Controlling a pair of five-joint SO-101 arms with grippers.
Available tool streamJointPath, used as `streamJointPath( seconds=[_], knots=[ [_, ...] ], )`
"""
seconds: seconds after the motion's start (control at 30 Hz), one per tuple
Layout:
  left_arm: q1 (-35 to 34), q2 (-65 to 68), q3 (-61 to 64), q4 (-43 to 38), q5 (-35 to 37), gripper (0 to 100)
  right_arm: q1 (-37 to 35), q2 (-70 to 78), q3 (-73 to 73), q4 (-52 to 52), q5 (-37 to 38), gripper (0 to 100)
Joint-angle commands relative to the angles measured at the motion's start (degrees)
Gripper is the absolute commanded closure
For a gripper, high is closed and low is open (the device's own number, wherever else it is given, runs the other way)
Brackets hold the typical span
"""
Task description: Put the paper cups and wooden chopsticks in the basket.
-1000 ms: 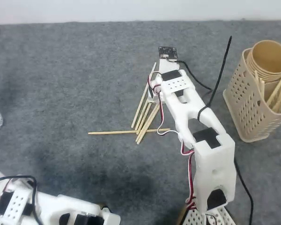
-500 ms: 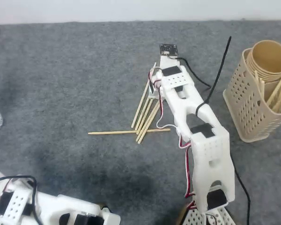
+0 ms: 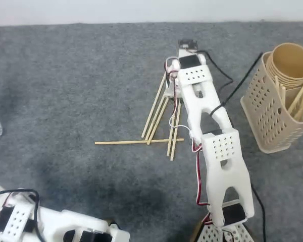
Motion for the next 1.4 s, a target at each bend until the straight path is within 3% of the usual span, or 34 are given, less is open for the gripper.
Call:
streamJointPath(
  seconds=[0.0,0.17,0.3,0.5,1.37],
  knots=[
    [0.5,-1.2,-0.4,-1.1,-0.7,78,0.7,-1.2,-10.2,5.3,0.9,97.6],
    [0.5,-1.2,-0.4,-1.1,-0.7,78,0.7,-0.7,-24.4,12.2,5.5,99.2],
    [0.5,-1.2,-0.4,-1.1,-0.7,78,0.7,-0.3,-19.3,12.1,6.3,98.0],
    [0.5,-1.2,-0.4,-1.1,-0.7,78,-0.7,1.5,-8.0,11.6,6.2,79.2],
    [0.5,-1.2,-0.5,-1.1,-0.7,78,-5.1,7.3,-7.7,6.0,6.2,80.1]
  ],
)
